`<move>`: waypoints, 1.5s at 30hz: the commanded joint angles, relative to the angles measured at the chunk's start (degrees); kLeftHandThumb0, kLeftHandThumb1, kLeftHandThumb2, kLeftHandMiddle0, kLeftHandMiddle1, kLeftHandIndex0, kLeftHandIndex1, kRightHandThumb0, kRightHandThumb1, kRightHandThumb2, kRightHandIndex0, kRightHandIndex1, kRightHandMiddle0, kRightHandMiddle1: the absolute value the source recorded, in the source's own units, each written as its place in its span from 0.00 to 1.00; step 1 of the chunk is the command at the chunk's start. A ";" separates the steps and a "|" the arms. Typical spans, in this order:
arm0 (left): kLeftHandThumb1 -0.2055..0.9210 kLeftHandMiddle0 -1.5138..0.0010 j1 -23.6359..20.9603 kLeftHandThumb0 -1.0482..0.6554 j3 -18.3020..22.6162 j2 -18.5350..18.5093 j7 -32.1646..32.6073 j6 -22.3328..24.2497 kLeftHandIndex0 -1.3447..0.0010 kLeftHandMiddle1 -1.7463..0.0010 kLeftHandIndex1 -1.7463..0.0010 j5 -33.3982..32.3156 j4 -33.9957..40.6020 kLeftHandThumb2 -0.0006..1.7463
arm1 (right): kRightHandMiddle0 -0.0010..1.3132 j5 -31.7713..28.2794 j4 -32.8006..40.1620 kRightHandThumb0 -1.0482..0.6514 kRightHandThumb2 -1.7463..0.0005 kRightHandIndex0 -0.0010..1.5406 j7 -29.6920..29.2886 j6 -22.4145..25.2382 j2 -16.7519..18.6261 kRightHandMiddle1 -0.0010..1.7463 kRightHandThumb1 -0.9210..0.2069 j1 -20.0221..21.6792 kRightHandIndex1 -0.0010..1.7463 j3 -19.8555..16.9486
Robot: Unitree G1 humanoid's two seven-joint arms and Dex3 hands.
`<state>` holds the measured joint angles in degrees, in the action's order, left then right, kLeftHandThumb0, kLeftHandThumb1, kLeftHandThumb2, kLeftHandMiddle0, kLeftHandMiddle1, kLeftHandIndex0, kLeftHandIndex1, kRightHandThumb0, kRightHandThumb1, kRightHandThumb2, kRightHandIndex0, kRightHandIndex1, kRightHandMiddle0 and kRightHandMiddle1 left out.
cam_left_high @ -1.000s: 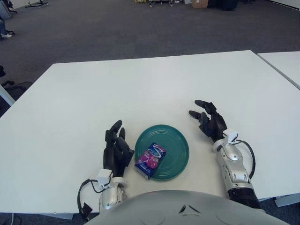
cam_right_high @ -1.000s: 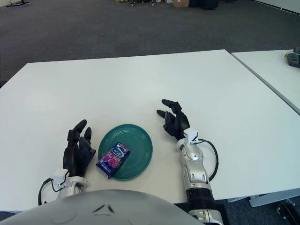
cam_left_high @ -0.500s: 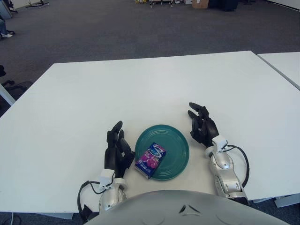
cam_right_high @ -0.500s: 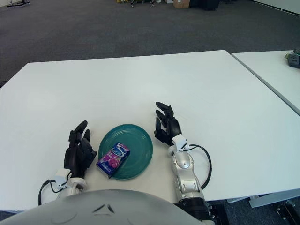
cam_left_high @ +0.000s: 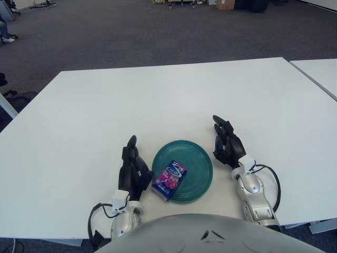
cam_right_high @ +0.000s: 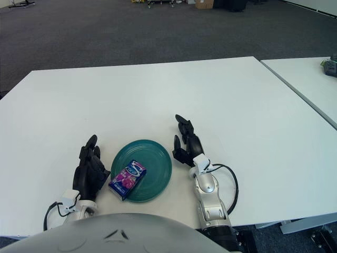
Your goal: Put the gum into the plate.
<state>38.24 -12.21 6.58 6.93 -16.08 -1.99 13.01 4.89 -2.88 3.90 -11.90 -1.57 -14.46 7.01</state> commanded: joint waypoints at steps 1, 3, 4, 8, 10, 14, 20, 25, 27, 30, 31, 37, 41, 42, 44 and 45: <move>1.00 1.00 0.07 0.04 -0.32 -0.38 -1.43 0.61 1.00 1.00 0.85 -0.95 0.17 0.68 | 0.00 -0.41 -2.47 0.16 0.40 0.01 0.96 2.84 0.65 0.15 0.00 -2.33 0.00 1.63; 1.00 1.00 0.06 0.03 -0.44 -0.25 -2.17 0.51 1.00 1.00 0.85 -1.83 0.21 0.69 | 0.00 -0.72 -2.67 0.15 0.39 0.01 1.85 1.96 0.40 0.13 0.00 -2.38 0.00 2.20; 1.00 1.00 0.06 0.03 -0.53 -0.13 -2.66 0.49 1.00 1.00 0.85 -2.55 0.22 0.70 | 0.00 -0.81 -2.54 0.15 0.39 0.01 2.42 1.19 0.13 0.12 0.00 -2.46 0.00 2.58; 1.00 1.00 -0.14 0.01 -0.48 0.15 -3.46 0.03 1.00 1.00 0.87 -3.57 -0.48 0.70 | 0.00 -0.91 -1.37 0.14 0.37 0.00 3.65 -1.00 -0.74 0.09 0.00 -2.96 0.00 3.39; 1.00 1.00 -0.51 0.00 -0.11 0.22 -3.52 -0.73 1.00 1.00 0.88 -3.27 -1.57 0.70 | 0.00 -0.96 -0.37 0.14 0.37 0.00 4.31 -2.07 -1.25 0.08 0.00 -3.44 0.00 3.82; 1.00 1.00 -0.77 0.00 0.57 0.14 -3.31 -2.51 1.00 1.00 0.92 -2.23 -3.05 0.68 | 0.00 -1.71 2.53 0.15 0.35 0.00 5.98 -3.48 -2.09 0.07 0.00 -5.31 0.00 4.92; 1.00 1.00 -1.11 0.00 1.19 0.29 -3.23 -3.73 1.00 1.00 0.93 -1.85 -4.31 0.66 | 0.00 -2.94 3.60 0.16 0.33 0.00 7.73 -3.95 -2.74 0.06 0.00 -5.90 0.00 5.04; 1.00 1.00 -1.75 0.00 1.74 0.42 -3.36 -4.91 1.00 1.00 0.93 -1.92 -5.80 0.65 | 0.00 -3.81 3.96 0.15 0.32 0.00 9.06 -3.77 -3.18 0.06 0.00 -5.60 0.00 4.80; 1.00 1.00 -1.81 0.00 1.73 0.48 -3.50 -5.46 1.00 1.00 0.92 -2.07 -6.11 0.65 | 0.00 -4.19 4.14 0.15 0.32 0.00 9.50 -3.41 -3.25 0.06 0.00 -5.48 0.00 4.73; 1.00 1.00 -1.92 0.00 1.76 0.66 -3.74 -6.17 1.00 1.00 0.92 -2.58 -6.57 0.65 | 0.00 -4.41 4.32 0.15 0.31 0.00 9.82 -3.28 -3.30 0.06 0.00 -5.38 0.00 4.68; 1.00 1.00 -1.97 0.00 1.80 0.72 -3.82 -6.38 1.00 1.00 0.92 -2.77 -6.74 0.64 | 0.00 -4.39 4.39 0.16 0.31 0.00 9.84 -3.33 -3.30 0.06 0.00 -5.35 0.00 4.66; 1.00 1.00 -2.41 0.00 2.02 1.11 -3.95 -6.58 1.00 1.00 0.93 -3.48 -6.85 0.64 | 0.00 -2.81 6.05 0.16 0.30 0.00 8.51 -2.19 -3.21 0.06 0.00 -6.13 0.00 4.69; 1.00 1.00 -2.52 0.00 1.80 1.30 -4.20 -5.90 1.00 1.00 0.95 -4.26 -6.28 0.63 | 0.00 -3.19 7.05 0.17 0.30 0.01 8.37 -0.38 -3.22 0.08 0.00 -6.51 0.00 4.59; 1.00 1.00 -2.53 0.00 1.72 1.26 -4.13 -5.76 1.00 1.00 0.95 -4.12 -6.16 0.63 | 0.00 -3.35 7.10 0.17 0.31 0.01 8.38 -0.10 -3.22 0.08 0.00 -6.47 0.00 4.54; 1.00 1.00 -2.48 0.00 1.59 1.14 -3.96 -5.54 1.00 1.00 0.96 -3.70 -5.93 0.63 | 0.00 -3.52 7.02 0.16 0.31 0.01 8.41 0.15 -3.20 0.08 0.00 -6.34 0.00 4.47; 1.00 1.00 -2.41 0.00 1.51 1.09 -3.91 -5.36 1.00 1.00 0.96 -3.54 -5.74 0.63 | 0.00 -3.57 6.99 0.16 0.32 0.01 8.45 0.19 -3.20 0.09 0.00 -6.29 0.00 4.47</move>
<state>35.87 -10.82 7.34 2.90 -23.10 -5.81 7.55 1.57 4.06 12.49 -13.13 -4.33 -19.86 11.65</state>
